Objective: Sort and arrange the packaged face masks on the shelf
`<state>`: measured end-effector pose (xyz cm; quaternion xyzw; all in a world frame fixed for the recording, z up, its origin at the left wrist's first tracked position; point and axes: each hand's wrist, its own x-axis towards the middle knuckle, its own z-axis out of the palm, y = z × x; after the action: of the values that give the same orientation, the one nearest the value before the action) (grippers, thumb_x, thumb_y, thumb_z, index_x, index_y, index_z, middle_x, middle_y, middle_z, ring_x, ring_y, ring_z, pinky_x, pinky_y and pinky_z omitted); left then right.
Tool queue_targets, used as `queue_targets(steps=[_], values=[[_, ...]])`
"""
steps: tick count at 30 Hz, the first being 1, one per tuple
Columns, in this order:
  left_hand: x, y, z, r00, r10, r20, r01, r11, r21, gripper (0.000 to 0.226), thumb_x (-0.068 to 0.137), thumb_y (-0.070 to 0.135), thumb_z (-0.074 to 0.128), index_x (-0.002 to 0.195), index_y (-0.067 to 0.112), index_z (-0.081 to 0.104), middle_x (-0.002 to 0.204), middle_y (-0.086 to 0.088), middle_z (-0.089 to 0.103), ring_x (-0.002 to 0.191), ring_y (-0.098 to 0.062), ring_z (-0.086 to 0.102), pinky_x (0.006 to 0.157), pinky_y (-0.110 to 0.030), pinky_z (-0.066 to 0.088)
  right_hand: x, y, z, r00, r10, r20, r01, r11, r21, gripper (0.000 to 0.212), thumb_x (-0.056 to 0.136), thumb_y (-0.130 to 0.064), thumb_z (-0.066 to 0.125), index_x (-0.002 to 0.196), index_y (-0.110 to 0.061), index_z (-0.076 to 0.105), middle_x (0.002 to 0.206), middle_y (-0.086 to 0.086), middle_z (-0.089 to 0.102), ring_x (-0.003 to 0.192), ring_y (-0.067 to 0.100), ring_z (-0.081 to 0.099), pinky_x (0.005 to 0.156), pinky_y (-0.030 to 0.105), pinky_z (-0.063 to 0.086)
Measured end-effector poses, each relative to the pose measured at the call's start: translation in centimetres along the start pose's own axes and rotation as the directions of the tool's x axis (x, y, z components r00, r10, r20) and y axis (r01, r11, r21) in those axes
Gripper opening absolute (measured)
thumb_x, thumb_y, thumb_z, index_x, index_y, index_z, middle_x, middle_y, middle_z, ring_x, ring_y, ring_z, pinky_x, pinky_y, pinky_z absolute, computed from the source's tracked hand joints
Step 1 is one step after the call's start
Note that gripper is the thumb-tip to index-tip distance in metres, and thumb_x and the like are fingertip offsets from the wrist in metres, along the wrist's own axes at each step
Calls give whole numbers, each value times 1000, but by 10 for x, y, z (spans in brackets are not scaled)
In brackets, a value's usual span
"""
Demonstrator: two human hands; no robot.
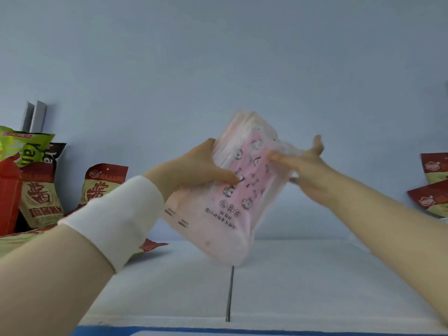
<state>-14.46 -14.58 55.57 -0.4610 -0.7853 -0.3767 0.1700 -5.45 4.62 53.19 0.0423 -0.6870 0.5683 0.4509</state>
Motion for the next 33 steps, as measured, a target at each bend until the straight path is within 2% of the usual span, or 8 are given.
queue_targets(steps=[2,8,17,21,24,26,30,33], values=[[6,13,-2,989,43,141,-57,994,95,62,66,33,83,116,26,47,107,5,63,94,-16,65,84,-35,54,-3,-12,-26,996,-88,34,92,988,-128,139,46,-42,78,142,-39,-23,155,0,18,140,15,24,112,37,23],[29,39,42,877,-93,472,-104,922,374,41,72,33,79,103,32,52,100,6,68,87,-16,68,81,-34,56,-17,12,-65,907,179,381,-35,934,-355,116,51,-27,76,144,-46,11,128,-6,51,104,9,60,85,32,51],[16,25,20,894,-197,402,-81,812,578,86,46,76,71,122,47,42,112,20,58,102,-9,60,85,-31,46,-17,27,-73,900,261,350,-7,811,-585,62,65,-13,81,116,-27,47,106,-1,60,87,13,65,77,33,56],[-10,-21,-2,970,-69,235,-24,929,370,126,11,94,57,128,52,34,135,15,47,126,-12,46,109,-35,33,-18,28,-72,909,248,335,-10,816,-578,59,65,-12,81,114,-23,49,103,-1,61,83,13,65,74,32,57],[-31,-46,10,994,-110,18,111,993,-40,151,9,90,62,145,46,13,153,5,25,139,-19,31,110,-43,30,-17,30,-71,911,244,331,-16,824,-566,58,64,-12,81,111,-22,50,101,-1,62,81,13,66,71,31,57],[-39,-53,28,978,-193,84,210,920,-332,156,10,81,74,147,44,6,147,2,39,133,-22,41,104,-53,36,-17,30,-69,912,247,329,-21,826,-563,57,63,-13,81,111,-22,51,100,0,62,80,13,66,72,32,57],[-36,-45,60,973,-66,222,168,860,-482,79,47,49,89,116,24,61,107,-1,72,101,-21,68,87,-41,54,-19,27,-72,919,247,307,-31,821,-571,58,65,-12,81,111,-23,49,102,0,61,81,13,65,66,29,55],[-20,-25,63,990,-14,141,87,844,-530,25,77,20,73,101,23,66,93,3,74,88,-13,71,76,-29,58,-16,11,-87,948,200,245,-27,822,-568,63,65,-15,81,116,-27,45,104,-4,57,85,10,62,65,27,53]])
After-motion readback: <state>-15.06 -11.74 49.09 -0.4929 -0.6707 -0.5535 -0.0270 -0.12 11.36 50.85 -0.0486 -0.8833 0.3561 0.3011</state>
